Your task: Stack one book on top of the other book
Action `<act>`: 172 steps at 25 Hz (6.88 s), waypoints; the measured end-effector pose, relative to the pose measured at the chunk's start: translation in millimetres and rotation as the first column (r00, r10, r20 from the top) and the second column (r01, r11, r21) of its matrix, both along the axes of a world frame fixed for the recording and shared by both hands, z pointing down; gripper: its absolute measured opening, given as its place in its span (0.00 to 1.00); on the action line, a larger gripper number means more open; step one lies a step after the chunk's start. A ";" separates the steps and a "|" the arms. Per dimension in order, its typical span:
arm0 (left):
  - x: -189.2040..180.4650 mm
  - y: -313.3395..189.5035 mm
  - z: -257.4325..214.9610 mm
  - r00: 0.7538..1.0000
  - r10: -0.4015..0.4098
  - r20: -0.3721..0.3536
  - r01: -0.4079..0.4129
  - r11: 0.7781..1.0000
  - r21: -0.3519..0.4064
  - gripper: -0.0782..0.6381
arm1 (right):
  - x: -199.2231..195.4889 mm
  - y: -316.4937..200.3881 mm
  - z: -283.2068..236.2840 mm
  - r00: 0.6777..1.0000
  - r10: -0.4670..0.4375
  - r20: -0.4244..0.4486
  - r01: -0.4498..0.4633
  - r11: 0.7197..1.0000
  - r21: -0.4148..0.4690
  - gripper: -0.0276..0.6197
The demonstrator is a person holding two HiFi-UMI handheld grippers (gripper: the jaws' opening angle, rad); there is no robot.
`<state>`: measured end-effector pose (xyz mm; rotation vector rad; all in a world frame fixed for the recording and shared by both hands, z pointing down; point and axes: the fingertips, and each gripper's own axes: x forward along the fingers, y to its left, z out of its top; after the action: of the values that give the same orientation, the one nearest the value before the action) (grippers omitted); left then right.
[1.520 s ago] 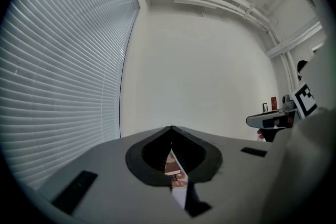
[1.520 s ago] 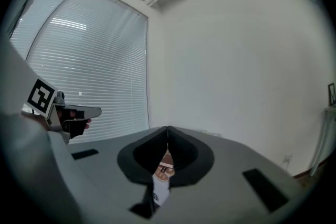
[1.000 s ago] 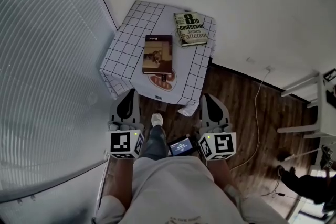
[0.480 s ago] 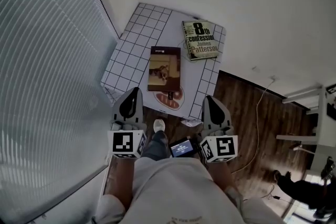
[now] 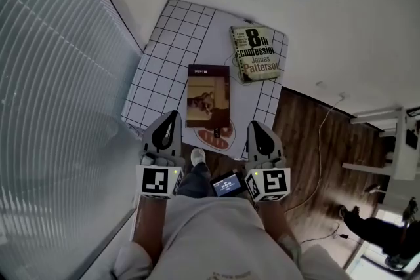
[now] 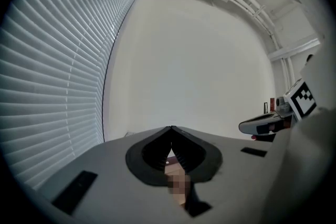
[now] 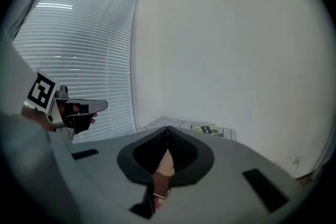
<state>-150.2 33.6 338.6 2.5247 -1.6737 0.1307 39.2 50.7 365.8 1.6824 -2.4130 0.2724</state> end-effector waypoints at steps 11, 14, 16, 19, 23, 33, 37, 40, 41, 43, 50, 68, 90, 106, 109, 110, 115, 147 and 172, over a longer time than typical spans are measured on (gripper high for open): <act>4.8 -25.8 33.5 0.998 0.056 0.000 -0.056 0.997 -0.058 0.12 | 0.0 -20.5 23.5 0.998 0.059 -0.017 -0.060 0.996 -0.073 0.05; 3.4 -32.4 31.3 0.999 0.047 0.001 -0.047 0.998 -0.051 0.12 | -1.0 -25.6 27.3 0.998 0.055 -0.024 -0.057 0.995 -0.085 0.06; 1.5 -37.2 31.2 0.999 0.034 0.001 -0.034 0.998 -0.050 0.12 | -2.5 -29.8 28.2 0.999 0.046 -0.019 -0.048 0.995 -0.090 0.05; 0.3 -44.4 32.8 1.000 0.018 -0.006 -0.018 0.998 -0.054 0.12 | -4.6 -39.2 30.6 0.999 0.031 -0.010 -0.032 0.995 -0.098 0.06; 0.4 -49.5 39.9 1.000 0.011 0.003 -0.011 0.997 -0.076 0.12 | -5.5 -49.2 39.2 1.000 0.017 0.007 -0.016 0.992 -0.125 0.06; -3.5 -63.1 83.1 1.000 -0.023 0.011 0.024 0.985 -0.172 0.12 | 2.8 -65.5 76.3 0.999 0.037 0.016 -0.033 0.976 -0.216 0.06; 1.1 -66.3 96.1 1.000 -0.018 -0.012 0.016 0.979 -0.202 0.12 | 0.3 -69.8 91.8 1.000 0.019 0.024 -0.013 0.970 -0.243 0.06; 7.4 -69.8 106.0 1.000 -0.009 -0.022 0.004 0.976 -0.220 0.12 | -0.3 -74.9 103.2 1.000 0.015 0.026 -0.008 0.967 -0.256 0.06; 8.9 -69.6 110.2 1.000 -0.007 -0.020 0.002 0.973 -0.229 0.12 | 0.1 -75.9 106.0 0.999 0.019 0.027 -0.011 0.965 -0.260 0.06; 9.1 -68.6 117.8 1.000 -0.005 -0.020 -0.001 0.968 -0.249 0.12 | -0.1 -76.7 110.9 0.999 0.026 0.033 -0.016 0.963 -0.270 0.06; 10.5 -70.0 143.1 0.999 0.010 -0.039 -0.022 0.949 -0.315 0.12 | -1.9 -78.7 132.2 0.999 0.021 0.034 -0.009 0.949 -0.316 0.06; 13.0 -61.3 224.3 0.997 0.051 -0.066 -0.078 0.842 -0.534 0.27 | -24.1 -84.3 196.4 0.993 0.036 0.110 0.020 0.883 -0.469 0.21; 25.3 -62.8 245.1 0.983 0.053 -0.175 -0.156 0.745 -0.649 0.30 | -37.3 -80.1 223.2 0.981 0.043 0.187 0.073 0.820 -0.568 0.33; 22.8 -80.1 198.5 0.982 0.038 -0.184 -0.140 0.799 -0.585 0.30 | -39.9 -97.7 175.1 0.980 0.037 0.197 0.067 0.863 -0.500 0.33; 23.6 -83.3 185.3 0.982 0.040 -0.183 -0.139 0.812 -0.566 0.30 | -38.9 -100.7 162.2 0.980 0.037 0.197 0.063 0.875 -0.480 0.33; 23.7 -83.6 180.4 0.982 0.041 -0.182 -0.138 0.816 -0.561 0.30 | -38.8 -101.1 157.6 0.980 0.037 0.198 0.063 0.878 -0.475 0.33; 19.5 -82.4 156.4 0.986 0.036 -0.166 -0.120 0.837 -0.535 0.30 | -43.7 -101.7 135.9 0.978 0.027 0.209 0.071 0.892 -0.446 0.32; 144.5 -136.1 145.0 0.971 0.112 -0.211 -0.207 0.833 -0.512 0.30 | 81.7 -156.6 121.2 0.976 0.114 0.185 -0.022 0.897 -0.441 0.32; 211.0 -160.5 176.6 0.969 0.154 -0.193 -0.240 0.778 -0.580 0.30 | 149.4 -202.0 146.8 0.979 0.116 0.170 -0.021 0.879 -0.477 0.30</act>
<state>60.8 -126.9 515.2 2.1408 -1.0739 0.4261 188.6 -151.4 512.6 1.5661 -2.1611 0.9935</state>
